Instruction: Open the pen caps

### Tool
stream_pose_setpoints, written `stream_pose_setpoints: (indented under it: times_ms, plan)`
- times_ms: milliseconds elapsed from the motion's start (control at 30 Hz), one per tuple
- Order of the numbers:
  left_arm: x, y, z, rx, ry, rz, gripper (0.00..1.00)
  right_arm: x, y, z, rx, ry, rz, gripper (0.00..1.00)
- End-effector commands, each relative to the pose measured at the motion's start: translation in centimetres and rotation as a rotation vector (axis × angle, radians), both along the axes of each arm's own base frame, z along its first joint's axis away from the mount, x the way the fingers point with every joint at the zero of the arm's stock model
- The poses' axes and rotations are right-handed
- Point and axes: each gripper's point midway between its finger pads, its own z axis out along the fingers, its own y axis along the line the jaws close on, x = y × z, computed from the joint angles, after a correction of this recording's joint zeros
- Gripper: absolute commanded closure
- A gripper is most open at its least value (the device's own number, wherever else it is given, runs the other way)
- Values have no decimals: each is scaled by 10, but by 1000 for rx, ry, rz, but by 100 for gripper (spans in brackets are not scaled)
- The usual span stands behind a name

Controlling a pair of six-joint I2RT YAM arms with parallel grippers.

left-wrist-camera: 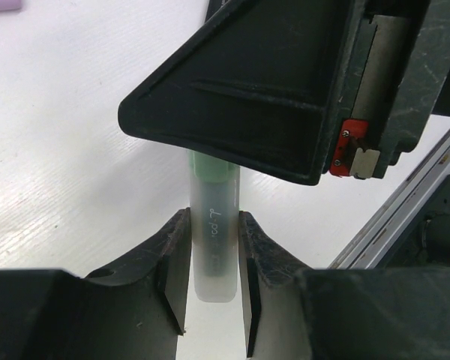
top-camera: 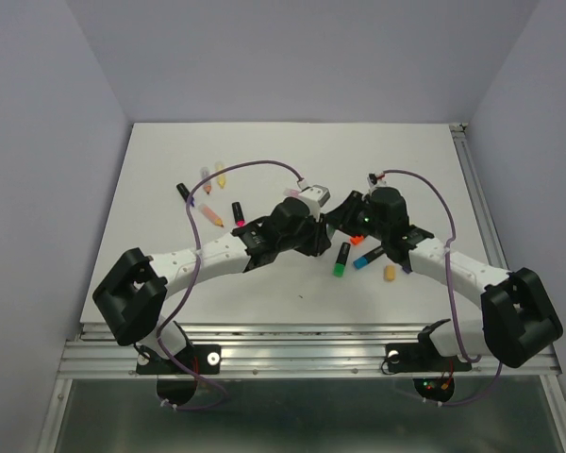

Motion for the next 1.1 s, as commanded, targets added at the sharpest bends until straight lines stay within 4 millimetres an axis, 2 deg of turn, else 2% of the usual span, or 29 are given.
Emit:
stream_pose_setpoints:
  times_ms: [0,33,67,100,133,200,233,367,500,567,600,633,667,700,833,867,933,967,1067]
  plan:
    - [-29,-1,9,-68,68,-49,100,47,-24,50,-44,-126,-219,99]
    - [-47,1,-2,-56,96,-78,100,54,-32,54,-67,-141,-264,99]
    - [-57,2,-8,-49,118,-90,100,61,-39,59,-92,-155,-307,99]
    - [-68,3,-13,-50,146,-97,100,77,-56,69,-135,-181,-397,99]
    - [-81,9,-25,-35,179,-105,100,83,-62,74,-147,-190,-426,99]
    - [-104,10,-32,-34,218,-143,100,100,-80,79,-162,-202,-482,99]
    - [-117,13,-36,-34,242,-150,100,110,-90,91,-149,-220,-514,99]
    - [-126,21,-32,-58,253,-137,100,125,-100,100,-152,-235,-540,99]
    - [-115,30,-19,-68,199,-75,100,124,-97,100,-159,-241,-500,99]
    - [-98,31,-6,-60,133,-16,100,119,-95,98,-173,-243,-466,99]
    - [-90,39,-9,-16,117,30,100,113,-98,84,-195,-208,-462,99]
    - [-71,41,0,-1,76,95,100,108,-98,76,-208,-199,-445,99]
    - [-62,45,1,18,62,131,100,101,-100,76,-216,-202,-439,99]
    - [-54,53,-3,60,55,166,100,90,-105,53,-242,-150,-441,99]
    - [4,79,-4,121,29,355,100,59,-137,12,-350,-41,-527,99]
    - [26,96,-4,131,29,428,100,49,-146,0,-389,-1,-537,99]
    - [51,112,-10,190,19,496,100,34,-164,-13,-443,31,-586,99]
    - [68,131,-12,214,23,564,100,28,-169,-18,-464,45,-597,99]
    - [93,148,-32,295,66,607,100,10,-197,-32,-531,103,-685,94]
